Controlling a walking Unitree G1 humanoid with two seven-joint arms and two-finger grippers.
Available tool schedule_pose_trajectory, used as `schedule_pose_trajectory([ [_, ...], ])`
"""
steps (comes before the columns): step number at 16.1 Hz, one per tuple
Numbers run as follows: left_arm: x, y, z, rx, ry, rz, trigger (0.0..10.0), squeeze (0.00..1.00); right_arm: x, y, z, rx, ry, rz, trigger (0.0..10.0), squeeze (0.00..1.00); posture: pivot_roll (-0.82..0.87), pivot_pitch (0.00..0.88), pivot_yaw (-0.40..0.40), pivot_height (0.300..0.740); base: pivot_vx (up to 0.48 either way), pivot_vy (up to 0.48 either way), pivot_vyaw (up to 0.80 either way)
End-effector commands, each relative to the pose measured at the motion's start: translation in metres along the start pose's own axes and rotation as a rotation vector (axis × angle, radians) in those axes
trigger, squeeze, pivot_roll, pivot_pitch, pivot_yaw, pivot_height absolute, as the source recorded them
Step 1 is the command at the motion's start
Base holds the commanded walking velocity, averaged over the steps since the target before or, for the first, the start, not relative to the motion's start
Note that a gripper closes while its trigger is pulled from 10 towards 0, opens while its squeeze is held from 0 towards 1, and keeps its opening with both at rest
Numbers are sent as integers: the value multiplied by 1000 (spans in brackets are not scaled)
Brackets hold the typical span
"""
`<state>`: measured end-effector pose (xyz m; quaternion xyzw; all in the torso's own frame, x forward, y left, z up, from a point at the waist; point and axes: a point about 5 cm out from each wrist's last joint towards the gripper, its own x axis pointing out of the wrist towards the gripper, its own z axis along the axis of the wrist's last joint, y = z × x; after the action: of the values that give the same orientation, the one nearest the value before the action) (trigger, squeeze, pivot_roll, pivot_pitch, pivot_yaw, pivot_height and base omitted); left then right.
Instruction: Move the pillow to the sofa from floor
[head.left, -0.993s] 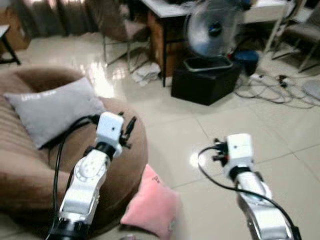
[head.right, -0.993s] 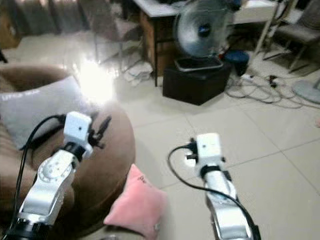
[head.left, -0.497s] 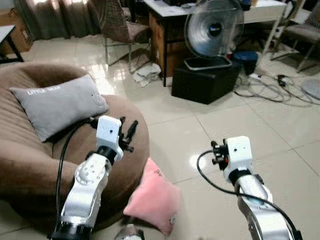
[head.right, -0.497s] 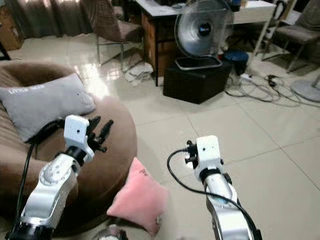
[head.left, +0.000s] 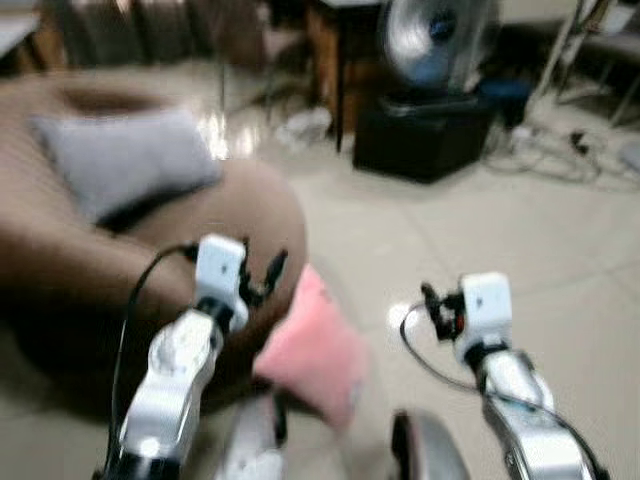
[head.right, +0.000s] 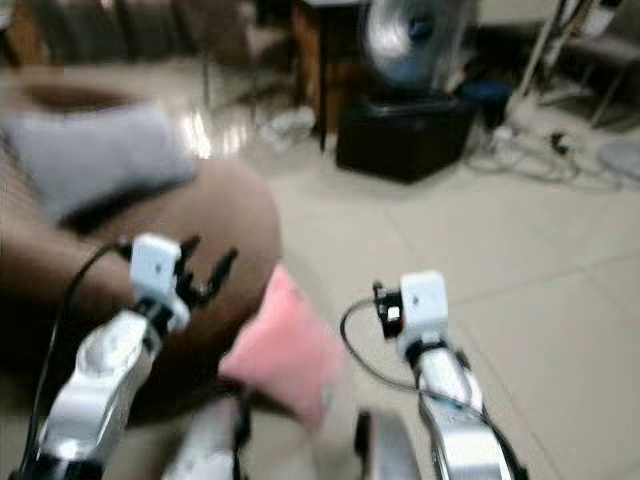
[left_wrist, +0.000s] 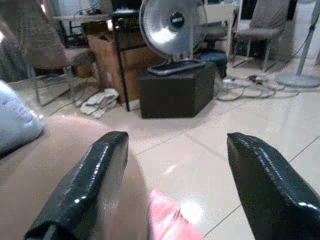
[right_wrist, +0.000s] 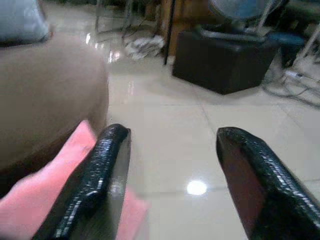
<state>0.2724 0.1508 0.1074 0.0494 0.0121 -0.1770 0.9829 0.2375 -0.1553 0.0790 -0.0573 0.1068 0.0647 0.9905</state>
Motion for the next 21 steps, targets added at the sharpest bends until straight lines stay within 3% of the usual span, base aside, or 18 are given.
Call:
schedule_pose_trajectory([
  [1,5,0,5,29,-14,-4,10000,455,0,-1,6,-2,-29,2,10000,1000,-35,30,33,565,0,0,0],
  [2,5,-1,5,41,-8,-4,10000,0,0,-1,6,-5,-28,-2,10000,1000,-35,30,33,555,0,0,0],
  [3,5,0,4,85,2,2,10000,0,0,-4,1,-52,4,-38,10000,1000,-35,30,33,555,0,0,0],
  [4,5,1,2,102,7,4,10000,0,1,-5,0,-51,11,-48,10000,0,-35,30,33,555,0,0,0],
  [10,6,1,-12,121,86,-13,10000,0,0,-5,-5,-95,27,-48,10000,0,-35,32,37,555,193,0,0],
  [21,8,3,-17,116,98,16,10000,0,0,-3,-6,-123,25,-2,10000,0,-37,38,33,555,328,0,0],
])
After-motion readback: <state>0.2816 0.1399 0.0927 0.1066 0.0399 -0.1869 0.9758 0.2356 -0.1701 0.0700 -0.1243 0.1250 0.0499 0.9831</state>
